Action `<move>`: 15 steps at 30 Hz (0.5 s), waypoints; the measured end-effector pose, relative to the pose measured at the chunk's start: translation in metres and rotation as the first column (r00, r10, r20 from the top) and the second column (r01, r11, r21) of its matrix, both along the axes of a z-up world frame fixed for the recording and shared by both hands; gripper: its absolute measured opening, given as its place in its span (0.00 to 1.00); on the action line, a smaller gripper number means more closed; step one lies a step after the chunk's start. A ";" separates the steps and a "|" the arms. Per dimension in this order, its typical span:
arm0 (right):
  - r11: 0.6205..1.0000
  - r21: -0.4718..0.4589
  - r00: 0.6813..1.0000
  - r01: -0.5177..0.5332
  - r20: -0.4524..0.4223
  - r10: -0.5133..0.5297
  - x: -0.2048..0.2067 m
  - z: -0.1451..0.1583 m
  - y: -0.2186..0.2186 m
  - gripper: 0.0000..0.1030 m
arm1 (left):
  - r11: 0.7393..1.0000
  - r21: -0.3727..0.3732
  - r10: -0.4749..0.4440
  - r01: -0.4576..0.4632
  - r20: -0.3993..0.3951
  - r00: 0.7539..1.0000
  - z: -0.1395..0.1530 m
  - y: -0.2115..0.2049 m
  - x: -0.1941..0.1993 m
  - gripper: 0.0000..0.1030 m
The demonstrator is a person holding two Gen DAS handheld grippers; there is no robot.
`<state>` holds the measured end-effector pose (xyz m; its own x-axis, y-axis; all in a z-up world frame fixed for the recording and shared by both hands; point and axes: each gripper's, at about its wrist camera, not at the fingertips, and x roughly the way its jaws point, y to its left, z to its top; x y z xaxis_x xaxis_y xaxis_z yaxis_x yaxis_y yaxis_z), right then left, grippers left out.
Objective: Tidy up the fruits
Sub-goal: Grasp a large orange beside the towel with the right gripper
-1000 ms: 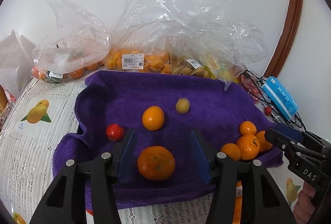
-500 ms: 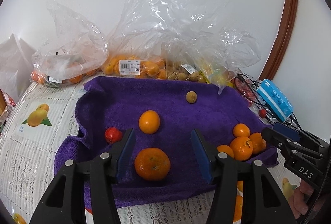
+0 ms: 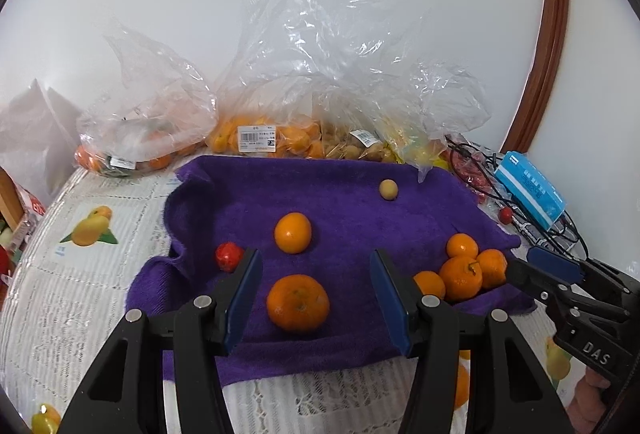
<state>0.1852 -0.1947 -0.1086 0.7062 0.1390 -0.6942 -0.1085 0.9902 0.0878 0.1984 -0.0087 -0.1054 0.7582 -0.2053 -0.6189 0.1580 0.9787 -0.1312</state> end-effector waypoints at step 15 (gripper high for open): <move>0.997 0.066 0.995 -0.047 -0.086 0.053 -0.022 -0.020 0.006 0.40 | 1.000 -0.017 0.017 -0.017 -0.033 0.999 -0.008 0.021 -0.020 0.52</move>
